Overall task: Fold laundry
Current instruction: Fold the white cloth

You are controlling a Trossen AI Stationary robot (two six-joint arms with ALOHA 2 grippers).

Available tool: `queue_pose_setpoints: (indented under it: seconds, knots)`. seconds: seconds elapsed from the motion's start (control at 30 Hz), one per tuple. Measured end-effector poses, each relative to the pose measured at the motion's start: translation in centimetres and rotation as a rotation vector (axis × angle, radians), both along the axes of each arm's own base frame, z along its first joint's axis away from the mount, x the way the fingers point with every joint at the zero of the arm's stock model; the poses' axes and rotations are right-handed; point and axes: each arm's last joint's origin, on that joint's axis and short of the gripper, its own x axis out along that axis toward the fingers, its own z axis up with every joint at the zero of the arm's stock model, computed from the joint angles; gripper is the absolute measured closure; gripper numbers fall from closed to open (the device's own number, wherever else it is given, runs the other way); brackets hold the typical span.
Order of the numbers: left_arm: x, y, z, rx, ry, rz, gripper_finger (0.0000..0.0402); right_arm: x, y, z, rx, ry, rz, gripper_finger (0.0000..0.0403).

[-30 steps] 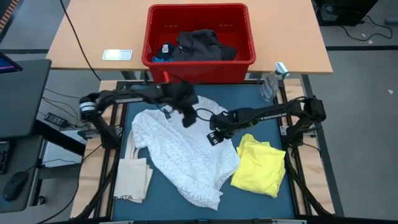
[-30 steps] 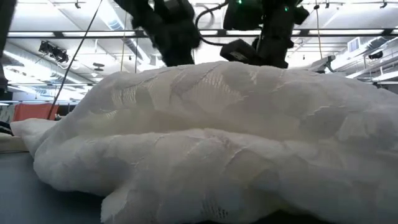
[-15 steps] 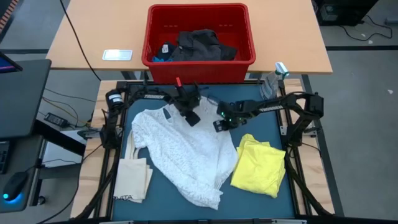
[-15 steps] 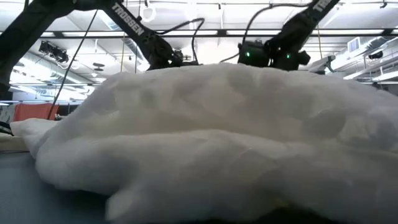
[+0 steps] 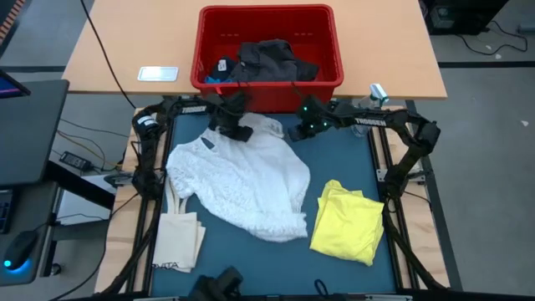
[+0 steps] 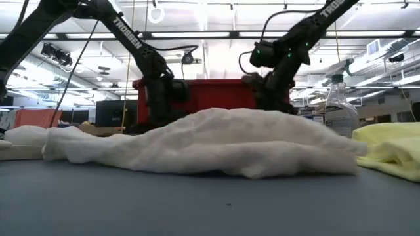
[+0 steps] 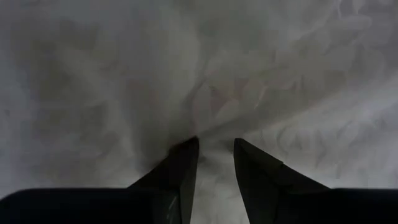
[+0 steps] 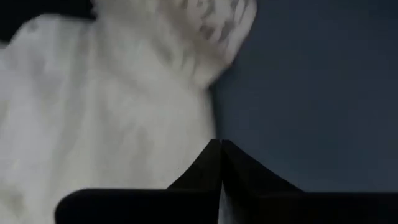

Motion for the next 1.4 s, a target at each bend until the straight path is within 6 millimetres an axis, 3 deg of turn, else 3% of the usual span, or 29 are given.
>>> queue_pose_setpoints:
  seconds: [0.13,0.27,0.47,0.57,0.83,0.97,1.2,1.3,1.4]
  knots:
    - [-2.0,0.8,1.2,0.017,0.050,0.021,0.0287,0.2,3.1,0.5,0.086,0.038,0.097,0.0348]
    - [-3.2,0.8,2.8,0.005,0.024,0.021,0.0287,-0.3,7.9,-0.2,0.187,0.221,0.171,0.0344]
    - [-2.9,-1.3,6.8,0.041,-0.107,-0.096,0.0287,-2.1,15.6,0.3,0.220,0.368,0.192,0.0362]
    - [-1.9,-2.1,8.1,0.112,-0.152,-0.161,0.0287,-3.4,18.5,-0.6,0.224,0.411,0.143,0.0377]
    - [0.8,-4.2,8.0,0.157,-0.204,-0.283,0.0287,-6.5,24.8,-5.7,0.302,0.496,-0.020,0.0392]
    - [1.8,-5.7,8.0,0.148,-0.205,-0.330,0.0287,-7.5,28.2,-6.8,0.354,0.494,-0.062,0.0391]
    - [3.8,-8.9,8.0,0.116,-0.255,-0.478,0.0287,-9.2,33.1,-6.1,0.435,0.527,-0.065,0.0395]
    - [4.6,-10.3,8.0,0.119,-0.266,-0.537,0.0287,-9.5,34.1,-5.6,0.422,0.499,-0.081,0.0392]
    - [5.0,-11.5,8.0,0.107,-0.258,-0.584,0.0287,-8.5,34.4,-4.1,0.397,0.371,-0.100,0.0386]
